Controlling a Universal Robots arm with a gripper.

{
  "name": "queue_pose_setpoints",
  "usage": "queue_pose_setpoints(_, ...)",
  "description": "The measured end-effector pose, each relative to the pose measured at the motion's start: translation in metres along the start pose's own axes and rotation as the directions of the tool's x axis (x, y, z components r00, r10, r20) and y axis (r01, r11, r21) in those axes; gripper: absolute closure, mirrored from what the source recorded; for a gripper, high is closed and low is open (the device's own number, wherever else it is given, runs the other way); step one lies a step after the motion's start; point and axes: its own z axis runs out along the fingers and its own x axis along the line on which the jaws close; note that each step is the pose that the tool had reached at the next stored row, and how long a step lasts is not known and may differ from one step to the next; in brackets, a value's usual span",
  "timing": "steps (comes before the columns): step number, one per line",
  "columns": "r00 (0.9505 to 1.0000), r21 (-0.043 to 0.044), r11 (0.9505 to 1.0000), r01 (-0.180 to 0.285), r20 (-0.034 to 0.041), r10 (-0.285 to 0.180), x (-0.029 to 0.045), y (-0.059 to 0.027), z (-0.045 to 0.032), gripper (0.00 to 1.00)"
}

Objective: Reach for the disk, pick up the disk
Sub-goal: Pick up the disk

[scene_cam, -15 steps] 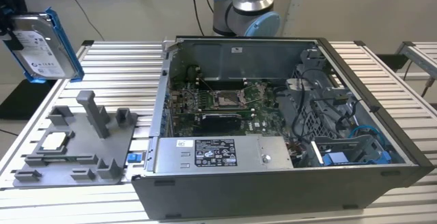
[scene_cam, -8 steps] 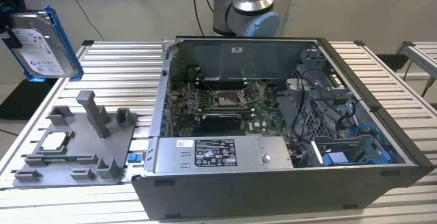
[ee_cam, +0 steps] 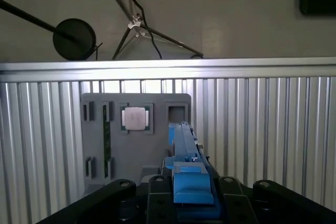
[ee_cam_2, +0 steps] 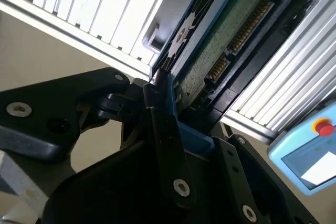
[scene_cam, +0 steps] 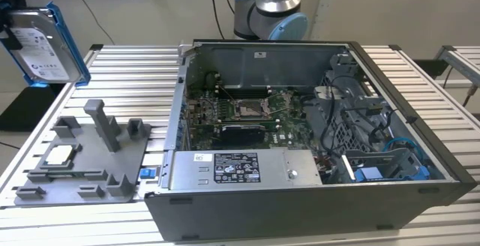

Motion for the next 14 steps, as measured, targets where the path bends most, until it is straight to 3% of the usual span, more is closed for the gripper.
queue_pose_setpoints(14,1.0,-0.0001,1.0,0.0,-0.0001,0.0,-0.0002,-0.0002,-0.0071,1.0)
